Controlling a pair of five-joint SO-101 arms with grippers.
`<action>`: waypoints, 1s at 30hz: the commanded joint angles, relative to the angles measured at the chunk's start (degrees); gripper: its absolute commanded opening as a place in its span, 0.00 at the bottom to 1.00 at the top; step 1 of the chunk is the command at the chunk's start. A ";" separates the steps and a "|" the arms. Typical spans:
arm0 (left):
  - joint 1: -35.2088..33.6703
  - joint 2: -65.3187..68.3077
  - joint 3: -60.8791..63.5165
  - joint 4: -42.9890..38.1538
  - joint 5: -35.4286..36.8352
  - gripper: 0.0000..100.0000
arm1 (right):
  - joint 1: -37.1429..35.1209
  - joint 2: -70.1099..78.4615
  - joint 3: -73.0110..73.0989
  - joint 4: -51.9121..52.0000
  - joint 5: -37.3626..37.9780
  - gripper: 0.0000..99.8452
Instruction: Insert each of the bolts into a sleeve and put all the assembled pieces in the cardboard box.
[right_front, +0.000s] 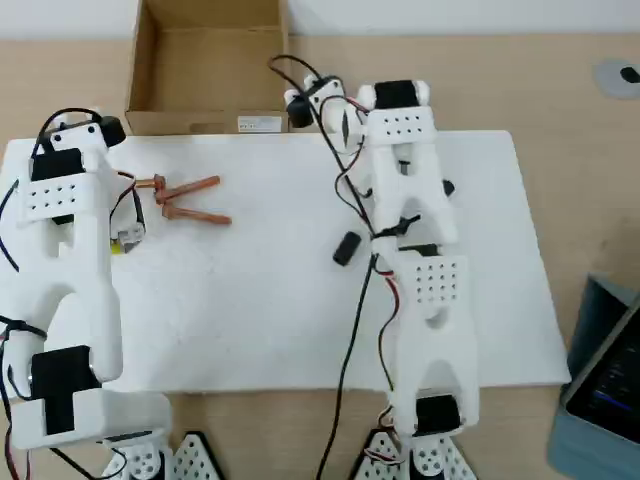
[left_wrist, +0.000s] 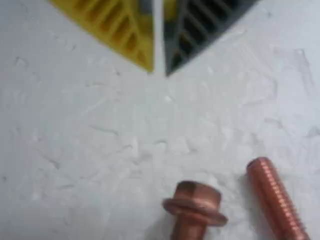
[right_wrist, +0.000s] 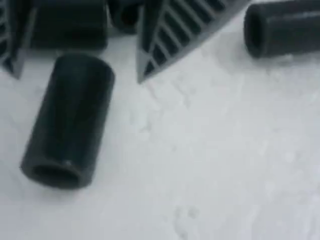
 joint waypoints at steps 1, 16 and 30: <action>-0.09 -0.31 -2.29 -1.32 -0.44 0.02 | -0.66 1.45 -4.53 -0.09 0.62 0.17; -0.09 -0.22 -2.29 -1.41 -0.44 0.02 | -0.84 12.09 -11.91 0.35 0.44 0.01; -0.09 -0.31 -2.64 -0.88 -0.44 0.02 | -0.57 -1.10 -11.65 3.96 -1.85 0.01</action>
